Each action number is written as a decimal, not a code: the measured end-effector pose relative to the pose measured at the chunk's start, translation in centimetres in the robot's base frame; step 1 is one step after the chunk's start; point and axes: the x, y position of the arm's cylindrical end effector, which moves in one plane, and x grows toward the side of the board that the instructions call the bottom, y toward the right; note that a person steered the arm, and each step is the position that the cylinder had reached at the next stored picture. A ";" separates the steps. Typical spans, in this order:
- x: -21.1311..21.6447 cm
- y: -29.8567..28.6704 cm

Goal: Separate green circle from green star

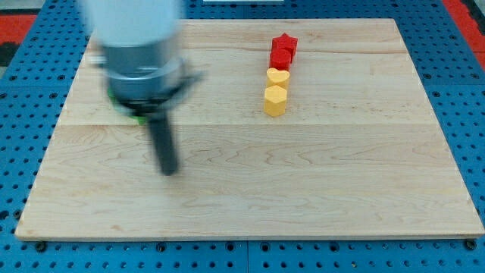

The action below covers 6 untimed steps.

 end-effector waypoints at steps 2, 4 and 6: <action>-0.6 -6.8; -6.5 -12.6; -13.3 -6.4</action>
